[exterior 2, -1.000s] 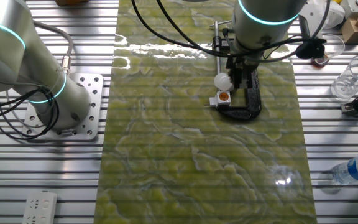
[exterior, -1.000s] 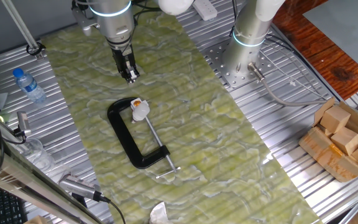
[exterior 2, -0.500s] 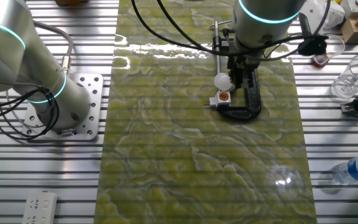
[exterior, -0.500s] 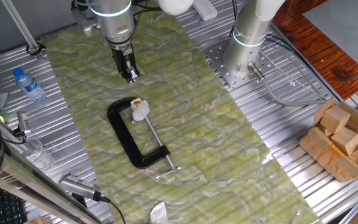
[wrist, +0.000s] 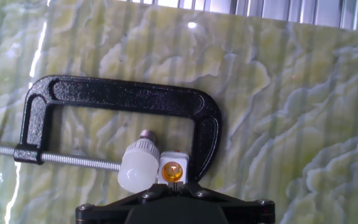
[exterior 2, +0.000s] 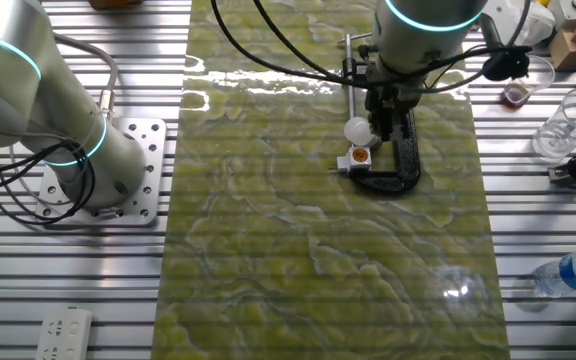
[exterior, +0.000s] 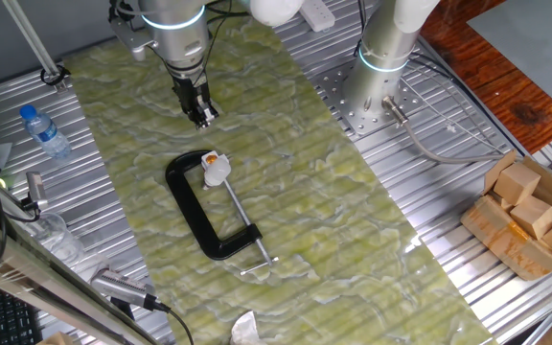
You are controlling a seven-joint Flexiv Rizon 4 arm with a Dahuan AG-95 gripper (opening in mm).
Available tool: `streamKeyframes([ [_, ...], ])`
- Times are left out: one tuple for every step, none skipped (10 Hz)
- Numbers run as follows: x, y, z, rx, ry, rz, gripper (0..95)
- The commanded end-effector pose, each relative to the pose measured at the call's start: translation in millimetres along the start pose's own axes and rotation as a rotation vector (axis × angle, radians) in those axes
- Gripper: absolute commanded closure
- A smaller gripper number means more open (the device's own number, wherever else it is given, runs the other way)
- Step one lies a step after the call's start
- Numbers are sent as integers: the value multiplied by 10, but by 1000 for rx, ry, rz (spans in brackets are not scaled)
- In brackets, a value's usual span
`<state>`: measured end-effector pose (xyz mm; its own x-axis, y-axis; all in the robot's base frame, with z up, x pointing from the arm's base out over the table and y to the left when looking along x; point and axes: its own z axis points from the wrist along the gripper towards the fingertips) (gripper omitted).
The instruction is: Install the light bulb by rotating it
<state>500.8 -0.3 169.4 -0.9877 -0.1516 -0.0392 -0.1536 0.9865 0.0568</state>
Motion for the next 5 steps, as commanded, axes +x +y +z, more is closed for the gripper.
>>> streamKeyframes([
  [7, 5, -6, -2, -18, -10, 950],
  [7, 5, -6, 0, -33, -22, 950],
  [7, 5, -6, -2, -42, -20, 950],
  [7, 5, -6, -1, -45, -20, 950],
  [7, 5, -6, -1, -48, -22, 950],
])
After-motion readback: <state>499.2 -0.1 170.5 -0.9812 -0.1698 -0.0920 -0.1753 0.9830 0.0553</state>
